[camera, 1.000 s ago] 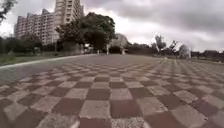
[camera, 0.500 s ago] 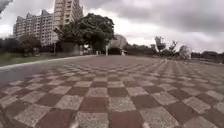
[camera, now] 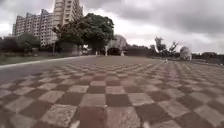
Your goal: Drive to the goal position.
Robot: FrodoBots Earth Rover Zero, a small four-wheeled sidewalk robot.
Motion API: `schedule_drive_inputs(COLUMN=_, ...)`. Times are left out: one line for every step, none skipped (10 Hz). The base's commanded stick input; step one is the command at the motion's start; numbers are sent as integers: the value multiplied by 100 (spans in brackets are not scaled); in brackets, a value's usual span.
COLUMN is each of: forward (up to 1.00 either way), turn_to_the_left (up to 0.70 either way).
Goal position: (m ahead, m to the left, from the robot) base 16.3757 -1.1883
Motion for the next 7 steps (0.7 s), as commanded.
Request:
schedule_drive_inputs(forward=50, turn_to_the_left=0)
schedule_drive_inputs(forward=50, turn_to_the_left=0)
schedule_drive_inputs(forward=50, turn_to_the_left=0)
schedule_drive_inputs(forward=50, turn_to_the_left=0)
schedule_drive_inputs(forward=50, turn_to_the_left=0)
schedule_drive_inputs(forward=50, turn_to_the_left=0)
schedule_drive_inputs(forward=50, turn_to_the_left=0)
